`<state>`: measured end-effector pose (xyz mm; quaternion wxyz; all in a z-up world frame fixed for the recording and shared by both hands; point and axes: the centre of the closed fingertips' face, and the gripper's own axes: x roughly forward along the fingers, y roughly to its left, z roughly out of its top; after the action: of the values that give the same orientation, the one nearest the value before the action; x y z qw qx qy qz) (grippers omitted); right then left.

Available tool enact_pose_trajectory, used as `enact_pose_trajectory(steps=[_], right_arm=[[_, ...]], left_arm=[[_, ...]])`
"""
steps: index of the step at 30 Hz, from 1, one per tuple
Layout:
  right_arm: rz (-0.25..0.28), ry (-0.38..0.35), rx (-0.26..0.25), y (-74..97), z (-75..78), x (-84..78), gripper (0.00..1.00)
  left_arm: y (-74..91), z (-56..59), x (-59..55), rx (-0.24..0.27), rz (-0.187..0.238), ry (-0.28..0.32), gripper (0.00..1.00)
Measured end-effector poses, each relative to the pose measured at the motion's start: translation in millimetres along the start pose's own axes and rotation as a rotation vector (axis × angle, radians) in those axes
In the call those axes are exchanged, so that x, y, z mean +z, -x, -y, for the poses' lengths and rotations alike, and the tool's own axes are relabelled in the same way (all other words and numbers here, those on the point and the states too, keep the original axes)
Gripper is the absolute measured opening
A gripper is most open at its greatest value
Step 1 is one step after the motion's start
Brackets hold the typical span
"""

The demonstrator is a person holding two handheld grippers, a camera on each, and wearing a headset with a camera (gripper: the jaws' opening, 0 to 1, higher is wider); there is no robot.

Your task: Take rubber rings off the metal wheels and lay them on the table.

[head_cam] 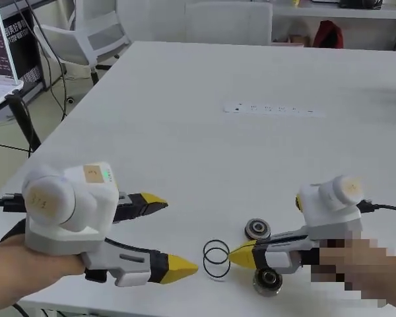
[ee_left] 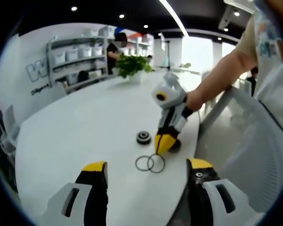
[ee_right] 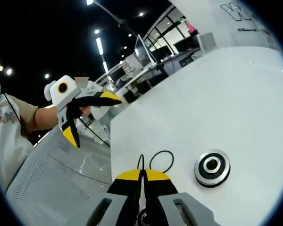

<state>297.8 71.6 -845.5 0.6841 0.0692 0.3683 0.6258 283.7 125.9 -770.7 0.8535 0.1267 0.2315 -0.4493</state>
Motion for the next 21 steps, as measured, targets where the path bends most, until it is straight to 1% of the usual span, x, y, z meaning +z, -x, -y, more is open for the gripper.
enact_pose_trajectory(steps=[7, 12, 18, 21], right_arm=[[-0.022, 0.011, -0.037, -1.7, 7.9, -4.6, 0.00], [-0.041, 0.020, -0.050, -4.1, 9.7, -8.4, 0.00], [-0.051, 0.032, -0.059, -7.3, 10.1, -10.0, 0.00], [-0.059, 0.052, -0.069, -8.3, 11.0, -10.4, 0.00]], left_arm=[[0.4, -1.3, -2.9, 0.003, -0.007, 0.006, 0.69], [-0.5, -2.7, -5.7, 0.002, -0.012, 0.008, 0.68], [-0.6, -3.8, -7.6, 0.001, -0.017, 0.008, 0.68], [-0.5, -4.4, -8.6, 0.001, -0.019, 0.008, 0.68]])
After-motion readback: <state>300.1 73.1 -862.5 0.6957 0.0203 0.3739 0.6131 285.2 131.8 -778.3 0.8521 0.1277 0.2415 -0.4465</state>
